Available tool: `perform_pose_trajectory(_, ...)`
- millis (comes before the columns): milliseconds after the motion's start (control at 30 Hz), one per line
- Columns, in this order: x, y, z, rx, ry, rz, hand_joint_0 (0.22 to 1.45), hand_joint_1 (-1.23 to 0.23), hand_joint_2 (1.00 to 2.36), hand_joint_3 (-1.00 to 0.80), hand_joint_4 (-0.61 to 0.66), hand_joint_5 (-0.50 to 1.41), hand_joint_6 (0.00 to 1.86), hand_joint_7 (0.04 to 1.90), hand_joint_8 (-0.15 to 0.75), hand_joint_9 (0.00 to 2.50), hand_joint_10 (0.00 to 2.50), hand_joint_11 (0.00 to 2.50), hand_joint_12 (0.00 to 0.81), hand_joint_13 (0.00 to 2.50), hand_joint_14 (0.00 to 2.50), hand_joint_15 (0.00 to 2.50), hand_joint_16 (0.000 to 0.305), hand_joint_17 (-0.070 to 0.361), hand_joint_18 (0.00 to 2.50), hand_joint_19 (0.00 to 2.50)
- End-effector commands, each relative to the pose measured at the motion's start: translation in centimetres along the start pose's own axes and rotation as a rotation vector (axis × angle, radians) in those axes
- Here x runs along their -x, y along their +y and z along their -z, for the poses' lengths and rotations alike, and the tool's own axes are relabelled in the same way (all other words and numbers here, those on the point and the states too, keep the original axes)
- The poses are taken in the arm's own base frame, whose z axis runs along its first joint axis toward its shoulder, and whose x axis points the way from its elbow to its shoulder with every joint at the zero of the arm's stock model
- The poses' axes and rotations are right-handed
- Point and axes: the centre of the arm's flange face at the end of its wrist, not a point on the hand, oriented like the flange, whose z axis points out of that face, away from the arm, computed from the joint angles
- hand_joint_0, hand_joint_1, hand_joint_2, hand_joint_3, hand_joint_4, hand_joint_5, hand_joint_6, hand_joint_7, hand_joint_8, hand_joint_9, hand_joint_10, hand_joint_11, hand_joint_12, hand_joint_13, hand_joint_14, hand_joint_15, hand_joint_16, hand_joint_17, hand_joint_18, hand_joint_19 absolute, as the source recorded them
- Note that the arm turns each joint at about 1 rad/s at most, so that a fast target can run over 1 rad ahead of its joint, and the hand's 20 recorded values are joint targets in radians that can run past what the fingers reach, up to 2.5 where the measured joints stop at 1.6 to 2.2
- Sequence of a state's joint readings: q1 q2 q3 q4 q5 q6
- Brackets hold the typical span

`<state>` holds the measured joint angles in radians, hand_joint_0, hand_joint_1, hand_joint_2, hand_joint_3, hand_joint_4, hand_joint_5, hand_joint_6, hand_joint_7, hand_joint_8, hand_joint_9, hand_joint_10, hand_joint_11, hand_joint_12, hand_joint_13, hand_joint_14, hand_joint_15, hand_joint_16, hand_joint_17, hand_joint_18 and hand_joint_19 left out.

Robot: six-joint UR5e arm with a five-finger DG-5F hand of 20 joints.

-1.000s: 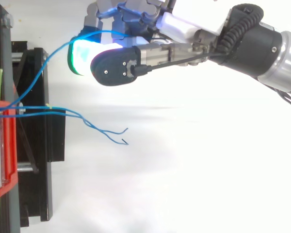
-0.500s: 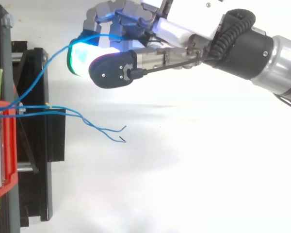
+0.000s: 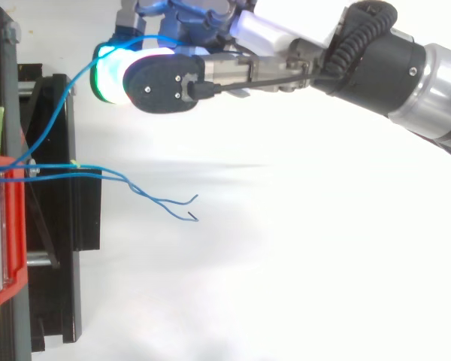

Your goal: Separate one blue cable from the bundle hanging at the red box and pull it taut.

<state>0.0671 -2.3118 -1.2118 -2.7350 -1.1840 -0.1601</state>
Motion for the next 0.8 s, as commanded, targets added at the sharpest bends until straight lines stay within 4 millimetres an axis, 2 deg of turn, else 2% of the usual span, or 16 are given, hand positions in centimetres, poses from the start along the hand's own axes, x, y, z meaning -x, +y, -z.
perform_pose_trajectory(0,0.0,0.3,-0.1,-0.01,0.01,-0.002,0.47,-0.46,1.0,-0.5,0.2,-0.23,0.57,1.23,0.34,0.16,2.5,2.04,0.399,0.68,2.5,1.72,0.047,0.106,1.37,1.97)
perform_pose_trajectory(167,-0.3,0.4,0.7,-0.054,0.101,0.018,0.47,-0.46,1.0,-0.5,0.19,-0.22,0.56,1.24,0.337,0.16,2.5,2.11,0.394,0.68,2.41,1.69,0.046,0.103,1.28,1.86)
perform_pose_trajectory(233,-0.1,0.7,0.9,-0.069,0.12,0.023,0.47,-0.46,1.0,-0.5,0.19,-0.22,0.56,1.24,0.341,0.15,2.5,2.28,0.391,0.6,2.5,1.81,0.044,0.1,1.31,1.9)
perform_pose_trajectory(333,0.3,1.1,1.3,-0.091,0.124,0.03,0.47,-0.46,1.0,-0.5,0.2,-0.22,0.56,1.23,0.343,0.14,2.5,2.49,0.404,0.58,2.5,1.94,0.044,0.099,1.37,2.01)
perform_pose_trajectory(600,0.5,1.6,1.6,-0.101,0.124,0.035,0.48,-0.46,1.0,-0.5,0.21,-0.22,0.55,1.22,0.352,0.15,2.5,2.5,0.429,0.66,2.5,2.09,0.045,0.102,1.37,1.86)
perform_pose_trajectory(767,0.6,1.7,1.6,-0.1,0.122,0.033,0.48,-0.45,1.0,-0.5,0.21,-0.22,0.55,1.24,0.349,0.12,2.5,2.44,0.42,0.73,2.5,2.04,0.047,0.105,1.37,1.71)
